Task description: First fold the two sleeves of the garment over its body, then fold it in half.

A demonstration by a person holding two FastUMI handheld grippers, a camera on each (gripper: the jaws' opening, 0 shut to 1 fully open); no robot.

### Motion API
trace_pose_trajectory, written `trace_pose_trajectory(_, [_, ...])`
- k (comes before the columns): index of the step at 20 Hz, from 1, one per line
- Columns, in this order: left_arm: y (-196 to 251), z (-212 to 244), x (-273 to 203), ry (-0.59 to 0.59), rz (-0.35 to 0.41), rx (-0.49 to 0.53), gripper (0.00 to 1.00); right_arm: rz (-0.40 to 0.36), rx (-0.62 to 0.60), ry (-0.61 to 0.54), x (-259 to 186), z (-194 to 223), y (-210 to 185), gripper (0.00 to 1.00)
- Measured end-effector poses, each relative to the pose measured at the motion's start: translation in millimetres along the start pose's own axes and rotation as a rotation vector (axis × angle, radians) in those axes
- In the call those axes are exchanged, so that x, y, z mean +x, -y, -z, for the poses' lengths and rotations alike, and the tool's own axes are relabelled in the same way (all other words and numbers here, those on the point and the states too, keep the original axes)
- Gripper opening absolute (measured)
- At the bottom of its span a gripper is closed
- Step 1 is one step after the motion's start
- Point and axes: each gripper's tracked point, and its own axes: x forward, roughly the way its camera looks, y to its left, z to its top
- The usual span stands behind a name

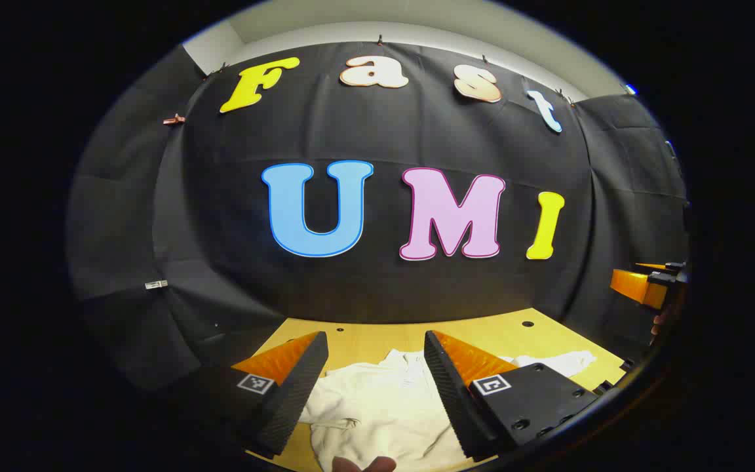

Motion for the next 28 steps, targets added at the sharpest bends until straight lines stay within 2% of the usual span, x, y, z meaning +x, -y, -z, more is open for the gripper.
trace_pose_trajectory(1, [2,-1,1,0.0,0.001,0.002,0.95,-0.011,-0.008,0.0,1,0,-2,0.98])
trace_pose_trajectory(8, [13,2,9,-0.007,0.003,0.016,0.94,-0.048,-0.016,-0.021,10,7,-4,0.98])
trace_pose_trajectory(16, [25,9,16,-0.026,0.015,0.02,0.94,-0.026,-0.01,-0.033,15,11,12,0.98])
trace_pose_trajectory(19, [31,13,17,-0.038,0.022,0.027,0.94,0.004,0.012,-0.076,20,25,28,0.98])
trace_pose_trajectory(23, [41,20,16,-0.056,0.037,0.037,0.94,0.101,0.011,-0.164,31,59,80,0.97])
trace_pose_trajectory(26, [49,30,18,-0.085,0.048,0.047,0.94,0.192,0.052,-0.255,46,100,133,0.98])
trace_pose_trajectory(28, [55,36,19,-0.107,0.053,0.049,0.95,0.218,0.083,-0.326,60,132,158,0.98])
